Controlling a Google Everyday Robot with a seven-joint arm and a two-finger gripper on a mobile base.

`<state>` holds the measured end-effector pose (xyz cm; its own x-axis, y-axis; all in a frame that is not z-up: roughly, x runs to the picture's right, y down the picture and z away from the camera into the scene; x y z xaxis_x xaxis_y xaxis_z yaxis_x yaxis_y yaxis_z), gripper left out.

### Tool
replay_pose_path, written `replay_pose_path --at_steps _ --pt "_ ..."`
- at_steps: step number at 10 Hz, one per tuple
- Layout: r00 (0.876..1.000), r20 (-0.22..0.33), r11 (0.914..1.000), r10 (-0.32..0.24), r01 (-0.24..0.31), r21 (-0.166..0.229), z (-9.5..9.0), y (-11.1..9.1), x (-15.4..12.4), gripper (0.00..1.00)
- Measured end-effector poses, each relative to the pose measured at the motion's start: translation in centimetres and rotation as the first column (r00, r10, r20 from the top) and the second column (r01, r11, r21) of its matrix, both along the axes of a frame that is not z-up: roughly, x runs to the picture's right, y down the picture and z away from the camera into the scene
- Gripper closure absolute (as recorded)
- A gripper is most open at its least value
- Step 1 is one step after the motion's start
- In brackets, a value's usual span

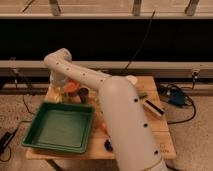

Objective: Place banana in plastic cup

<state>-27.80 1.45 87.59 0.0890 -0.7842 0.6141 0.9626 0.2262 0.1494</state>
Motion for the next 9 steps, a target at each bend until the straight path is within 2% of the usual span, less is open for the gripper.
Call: replay_pose_path --at_steps 4,7,9 --pt "0.999 -0.007 0.9994 -0.031 0.031 -0.015 0.0 0.6 -0.2 0.20" --pt "0.999 -0.035 0.9999 -0.001 0.000 -0.016 -0.7 0.2 2.5 0.20" --pt "0.999 -0.035 0.9999 0.003 -0.003 -0.017 -0.8 0.2 2.6 0.20"
